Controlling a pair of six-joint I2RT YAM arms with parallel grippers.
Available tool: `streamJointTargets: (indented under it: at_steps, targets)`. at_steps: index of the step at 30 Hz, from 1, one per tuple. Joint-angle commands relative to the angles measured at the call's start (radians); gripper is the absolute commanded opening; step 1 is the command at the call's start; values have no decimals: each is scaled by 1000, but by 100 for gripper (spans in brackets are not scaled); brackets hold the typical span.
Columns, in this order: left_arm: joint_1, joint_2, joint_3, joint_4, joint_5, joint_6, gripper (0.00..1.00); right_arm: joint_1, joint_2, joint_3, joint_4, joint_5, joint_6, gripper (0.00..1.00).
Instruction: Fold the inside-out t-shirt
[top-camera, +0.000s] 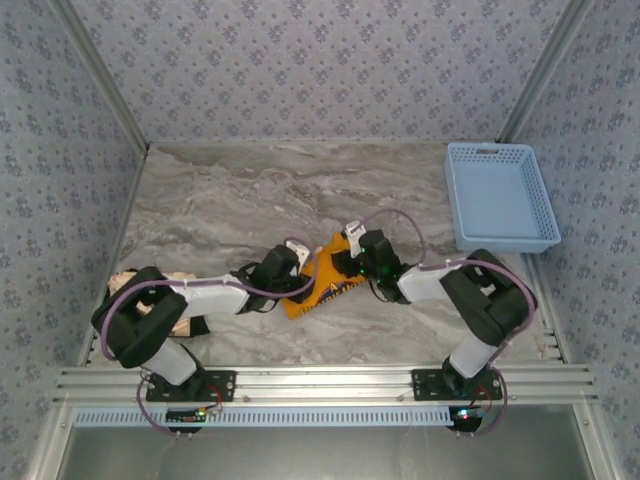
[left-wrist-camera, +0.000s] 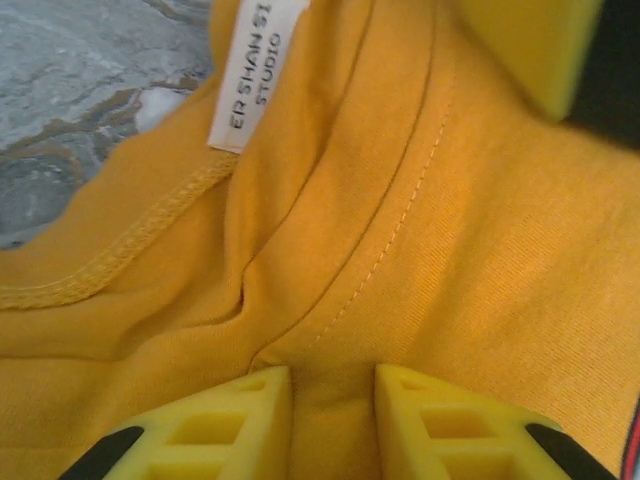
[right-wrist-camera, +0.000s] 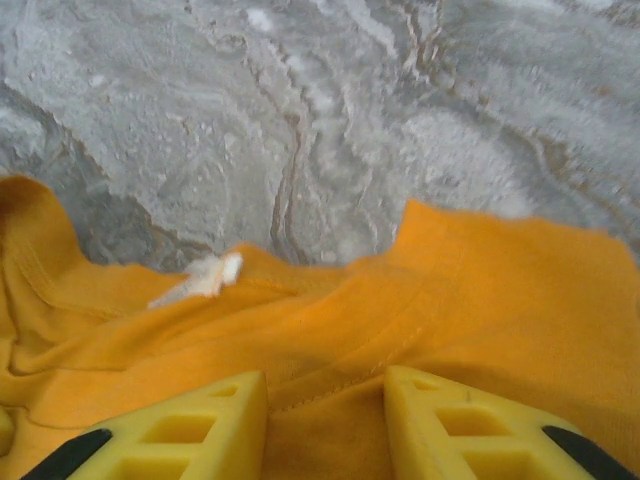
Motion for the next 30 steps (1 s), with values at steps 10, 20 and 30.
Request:
streamJointTargets:
  at_steps: [10, 20, 30]
  targets:
    - [-27, -12, -211, 164, -155, 23, 29, -4, 291, -191, 547, -54, -159, 37]
    - [40, -440, -57, -219, -215, 12, 52, -53, -155, -118, 213, -111, -120, 55]
    - [428, -592, 106, -412, -146, 156, 100, -293, -517, 10, -247, -69, -131, 100]
